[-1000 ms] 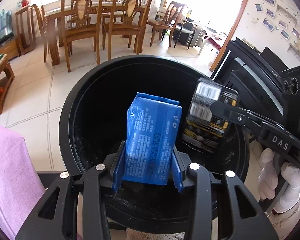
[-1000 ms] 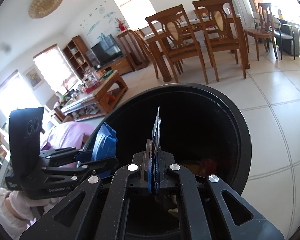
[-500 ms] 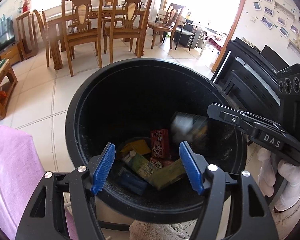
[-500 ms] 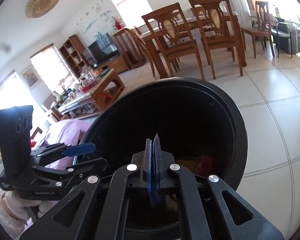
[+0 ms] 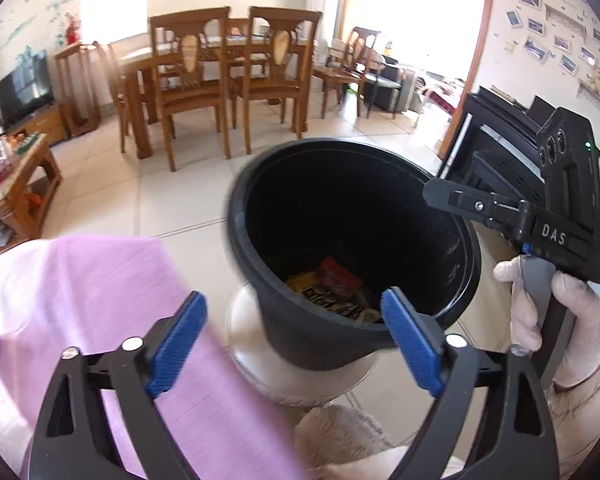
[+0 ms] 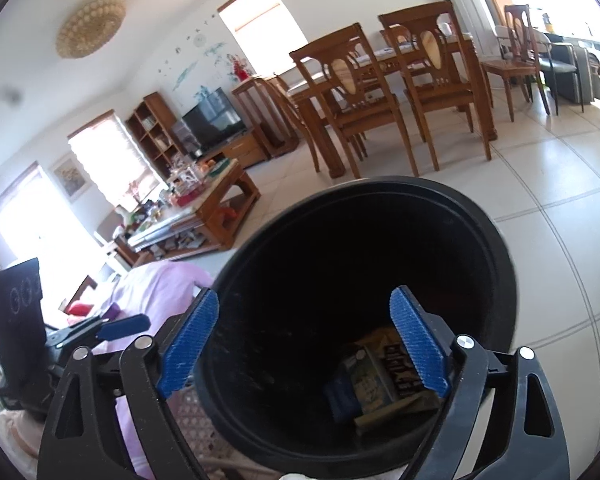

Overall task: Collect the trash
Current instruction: 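Move both open tools back over the table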

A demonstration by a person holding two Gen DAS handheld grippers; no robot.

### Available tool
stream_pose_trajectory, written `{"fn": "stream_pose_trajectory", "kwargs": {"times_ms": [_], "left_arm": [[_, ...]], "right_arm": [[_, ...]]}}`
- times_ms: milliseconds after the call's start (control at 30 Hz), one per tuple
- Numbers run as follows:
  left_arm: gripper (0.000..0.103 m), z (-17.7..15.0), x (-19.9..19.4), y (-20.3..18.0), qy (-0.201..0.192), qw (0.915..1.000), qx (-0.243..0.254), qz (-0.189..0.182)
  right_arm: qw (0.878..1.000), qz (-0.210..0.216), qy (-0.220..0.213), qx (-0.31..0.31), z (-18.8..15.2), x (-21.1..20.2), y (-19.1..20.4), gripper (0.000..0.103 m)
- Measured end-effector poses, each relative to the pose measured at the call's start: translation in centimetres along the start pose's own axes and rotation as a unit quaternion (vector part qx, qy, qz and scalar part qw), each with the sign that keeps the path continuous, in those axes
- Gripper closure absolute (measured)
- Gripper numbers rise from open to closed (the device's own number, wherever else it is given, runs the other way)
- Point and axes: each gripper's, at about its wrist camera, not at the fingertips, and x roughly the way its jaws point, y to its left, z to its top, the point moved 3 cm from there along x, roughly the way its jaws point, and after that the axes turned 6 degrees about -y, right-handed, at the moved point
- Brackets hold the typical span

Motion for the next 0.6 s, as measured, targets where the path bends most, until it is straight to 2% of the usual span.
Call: {"fn": "stream_pose_trajectory", "kwargs": {"times_ms": [100, 433, 600], "left_arm": [[0.005, -1.0, -2.4, 1.9, -0.005, 0.9998, -0.007, 0.019], [0.005, -6.8, -10.8, 9.4, -0.004, 0.9939, 0.008, 0.11], [0.005, -9.9, -14.8, 13.9, -0.017, 0.9881, -0.011, 0.152]], "right_arm": [[1.0, 0.016, 0.001, -0.014, 0.0, 0.7, 2.7, 0.007], [0.991, 0.095, 0.053, -0.082, -2.2, 5.2, 14.3, 0.007], [0.982, 0.129, 0.072, -0.118, -3.7, 7.2, 20.4, 0.007]]}}
